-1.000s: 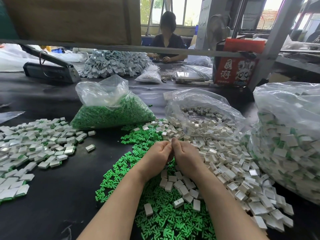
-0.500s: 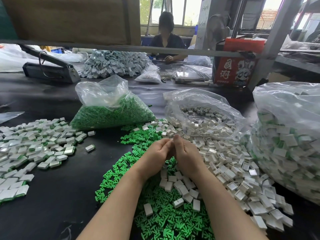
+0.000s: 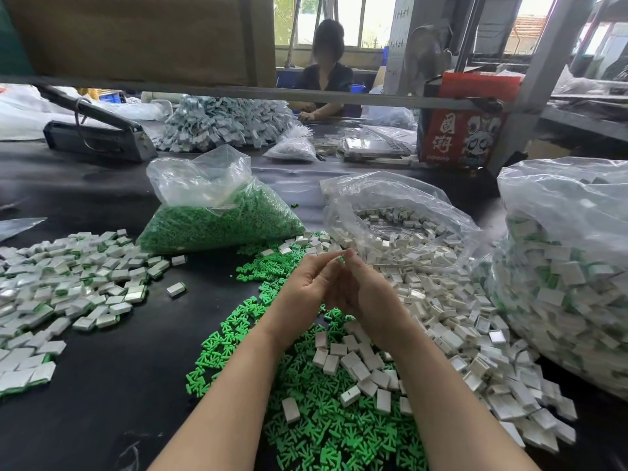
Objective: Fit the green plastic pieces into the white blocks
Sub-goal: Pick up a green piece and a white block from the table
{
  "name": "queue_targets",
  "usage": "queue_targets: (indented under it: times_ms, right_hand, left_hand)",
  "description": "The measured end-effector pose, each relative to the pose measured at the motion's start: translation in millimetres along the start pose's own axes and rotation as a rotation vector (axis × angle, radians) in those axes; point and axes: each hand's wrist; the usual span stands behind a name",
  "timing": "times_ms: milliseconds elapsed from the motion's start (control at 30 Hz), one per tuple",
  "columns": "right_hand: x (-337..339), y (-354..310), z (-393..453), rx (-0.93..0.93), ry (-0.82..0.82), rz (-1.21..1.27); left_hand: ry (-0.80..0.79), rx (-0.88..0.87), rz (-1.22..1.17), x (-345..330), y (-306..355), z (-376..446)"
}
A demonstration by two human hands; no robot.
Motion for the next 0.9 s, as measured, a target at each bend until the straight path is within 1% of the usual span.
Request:
queue_targets:
  times_ms: [200, 367, 500, 667, 767, 900]
  right_hand:
    - [1, -7, -3, 0.008, -0.025, -0.003]
    - [-2, -10, -5, 0.016, -0.003, -0.041]
    - [0, -9, -5, 0.019, 0.031, 0.017]
    - [-2, -11, -6, 0.064, 0.019, 0.151]
    - [-2, -12, -7, 0.068, -0.013, 0.171]
    - [1, -11, -7, 0.063, 0.001, 0.174]
  left_hand:
    - [0.128, -0.103, 0.066, -3, 10, 3]
    - [0.196, -0.073, 0.038, -5, 13, 4]
    - [0.241, -0.05, 0.064, -8, 14, 6]
    - [0.242, -0.055, 0.054, -8, 14, 6]
    - [0.229, -0.049, 0.025, -7, 15, 6]
    - [0.227, -0.026, 0.012, -8, 15, 8]
Point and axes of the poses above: each hand's wrist, its own z-axis towards the middle knuckle, its own x-axis out of the back of the hand, y = z × x, and after that the axes turned 12 degrees about -y, right-handed
